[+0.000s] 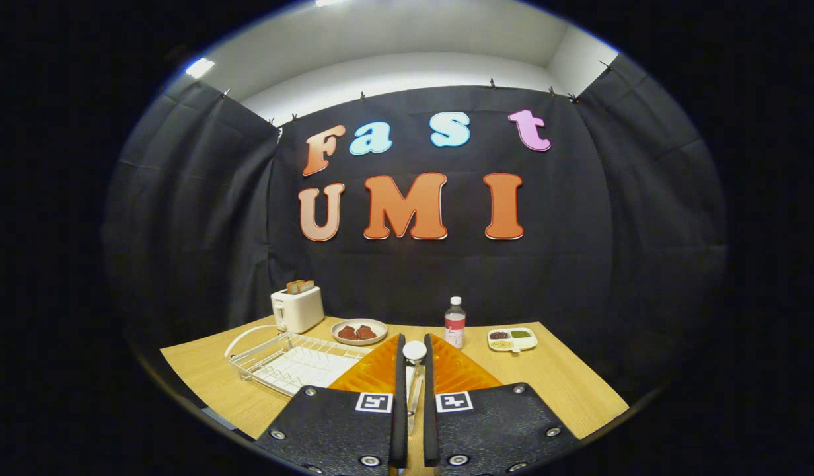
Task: Take the plate from the dish rack, then take the spoon from the basket and place it into the plate.
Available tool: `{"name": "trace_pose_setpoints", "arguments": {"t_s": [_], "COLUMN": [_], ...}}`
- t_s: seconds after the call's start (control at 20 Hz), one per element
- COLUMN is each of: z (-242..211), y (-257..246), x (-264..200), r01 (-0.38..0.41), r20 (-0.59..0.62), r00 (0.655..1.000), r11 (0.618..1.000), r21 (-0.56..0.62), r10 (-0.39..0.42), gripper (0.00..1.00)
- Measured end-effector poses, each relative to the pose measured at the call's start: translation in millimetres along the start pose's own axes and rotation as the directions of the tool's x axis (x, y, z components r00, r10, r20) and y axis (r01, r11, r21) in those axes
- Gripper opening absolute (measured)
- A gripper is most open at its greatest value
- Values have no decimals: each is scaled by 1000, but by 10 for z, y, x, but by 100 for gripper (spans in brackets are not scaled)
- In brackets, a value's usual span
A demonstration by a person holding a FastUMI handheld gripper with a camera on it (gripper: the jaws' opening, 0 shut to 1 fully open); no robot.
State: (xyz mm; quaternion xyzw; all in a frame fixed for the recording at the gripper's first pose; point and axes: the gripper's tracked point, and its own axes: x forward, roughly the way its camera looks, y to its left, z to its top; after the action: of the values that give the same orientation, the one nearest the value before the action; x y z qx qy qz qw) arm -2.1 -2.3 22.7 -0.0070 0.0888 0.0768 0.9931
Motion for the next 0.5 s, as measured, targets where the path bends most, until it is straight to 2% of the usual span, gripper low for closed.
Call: {"name": "trace_pose_setpoints", "arguments": {"t_s": [0.15,0.35,0.5], "z": [-239,-529,-709], "y": [334,521,705], "x": [-88,-169,-241], "r01": [-151,-231,-317], "r20": [-18,-48,-50], "r00": [988,971,946], "r11": [988,972,945], "r21": [29,40,80], "r10": [151,233,321], "gripper": [9,10,9]}}
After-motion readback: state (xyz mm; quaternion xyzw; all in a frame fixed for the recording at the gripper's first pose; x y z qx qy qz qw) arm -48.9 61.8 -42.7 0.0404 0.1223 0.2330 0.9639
